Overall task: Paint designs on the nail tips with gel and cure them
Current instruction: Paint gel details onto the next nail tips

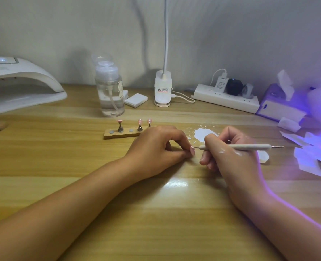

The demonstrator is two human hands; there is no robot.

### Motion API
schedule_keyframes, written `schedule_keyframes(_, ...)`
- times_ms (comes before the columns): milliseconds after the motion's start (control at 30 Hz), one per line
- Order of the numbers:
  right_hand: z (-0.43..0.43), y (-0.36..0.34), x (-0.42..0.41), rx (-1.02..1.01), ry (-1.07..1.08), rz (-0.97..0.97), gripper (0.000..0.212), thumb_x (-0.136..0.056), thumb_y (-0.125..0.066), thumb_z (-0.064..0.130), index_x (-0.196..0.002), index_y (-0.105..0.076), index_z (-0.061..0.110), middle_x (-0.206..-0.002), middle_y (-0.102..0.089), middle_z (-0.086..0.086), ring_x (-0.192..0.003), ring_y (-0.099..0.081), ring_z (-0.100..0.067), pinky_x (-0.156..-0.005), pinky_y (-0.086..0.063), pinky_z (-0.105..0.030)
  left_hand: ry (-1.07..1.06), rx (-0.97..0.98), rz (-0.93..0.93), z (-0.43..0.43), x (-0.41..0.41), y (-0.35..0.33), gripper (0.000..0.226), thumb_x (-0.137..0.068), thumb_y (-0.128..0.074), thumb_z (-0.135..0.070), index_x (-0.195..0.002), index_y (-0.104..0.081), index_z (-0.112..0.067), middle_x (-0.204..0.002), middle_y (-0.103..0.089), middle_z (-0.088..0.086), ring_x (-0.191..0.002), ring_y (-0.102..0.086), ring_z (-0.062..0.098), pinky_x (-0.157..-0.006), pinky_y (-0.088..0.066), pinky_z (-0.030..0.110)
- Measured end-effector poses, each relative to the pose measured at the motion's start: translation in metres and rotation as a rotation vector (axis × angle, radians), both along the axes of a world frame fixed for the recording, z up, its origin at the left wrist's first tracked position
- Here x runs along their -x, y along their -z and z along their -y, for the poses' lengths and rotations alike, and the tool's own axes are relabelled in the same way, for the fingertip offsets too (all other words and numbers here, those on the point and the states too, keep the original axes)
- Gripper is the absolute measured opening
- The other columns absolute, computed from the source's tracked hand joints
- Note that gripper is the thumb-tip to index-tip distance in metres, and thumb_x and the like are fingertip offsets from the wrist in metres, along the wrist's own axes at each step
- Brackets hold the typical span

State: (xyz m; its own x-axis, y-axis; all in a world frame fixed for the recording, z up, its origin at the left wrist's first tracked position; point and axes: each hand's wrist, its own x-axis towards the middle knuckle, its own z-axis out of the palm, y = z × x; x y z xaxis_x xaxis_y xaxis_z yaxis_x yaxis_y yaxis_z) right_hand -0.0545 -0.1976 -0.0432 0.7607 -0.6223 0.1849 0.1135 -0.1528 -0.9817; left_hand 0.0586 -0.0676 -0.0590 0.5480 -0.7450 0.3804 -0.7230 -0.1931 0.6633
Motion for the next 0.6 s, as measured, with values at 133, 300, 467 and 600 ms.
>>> schedule_keyframes(133,0.002,0.001,0.000,-0.030,0.032,0.035,0.028,-0.083,-0.060,0.005,-0.064,-0.044,0.016,-0.047,-0.061,-0.008,-0.037,-0.045,-0.010,-0.039,-0.037,-0.016,-0.007,0.004,-0.007,0.001,0.000,0.000,0.019,-0.079,-0.080,-0.030,-0.076,-0.068,-0.044,-0.081,-0.064,-0.018,-0.056,-0.052,0.004,-0.061,-0.045,0.028)
schedule_keyframes(300,0.002,0.001,0.000,-0.077,0.051,0.099,0.020,-0.073,-0.060,0.022,-0.057,-0.048,0.023,-0.043,-0.053,-0.003,-0.037,-0.042,-0.008,-0.037,-0.033,-0.016,-0.008,0.004,-0.016,0.000,0.001,0.000,0.005,-0.079,-0.078,-0.033,-0.082,-0.074,-0.034,-0.085,-0.068,-0.018,-0.057,-0.054,0.004,-0.065,-0.050,0.033)
schedule_keyframes(467,0.003,0.000,0.000,0.013,0.080,0.096,0.020,-0.069,-0.060,0.023,-0.053,-0.050,0.029,-0.042,-0.053,-0.002,-0.038,-0.041,-0.008,-0.039,-0.032,-0.013,-0.009,-0.014,-0.023,0.000,0.003,-0.001,0.009,-0.081,-0.076,-0.030,-0.083,-0.072,-0.038,-0.089,-0.070,-0.021,-0.059,-0.056,0.005,-0.068,-0.052,0.036)
schedule_keyframes(600,0.016,-0.001,0.001,0.022,0.191,0.105,0.020,-0.066,-0.058,0.022,-0.050,-0.047,0.027,-0.040,-0.051,-0.002,-0.036,-0.038,-0.010,-0.036,-0.030,-0.016,-0.005,-0.029,-0.028,0.000,0.003,-0.002,0.008,-0.083,-0.074,-0.029,-0.084,-0.071,-0.037,-0.092,-0.070,-0.021,-0.060,-0.054,0.003,-0.066,-0.050,0.032)
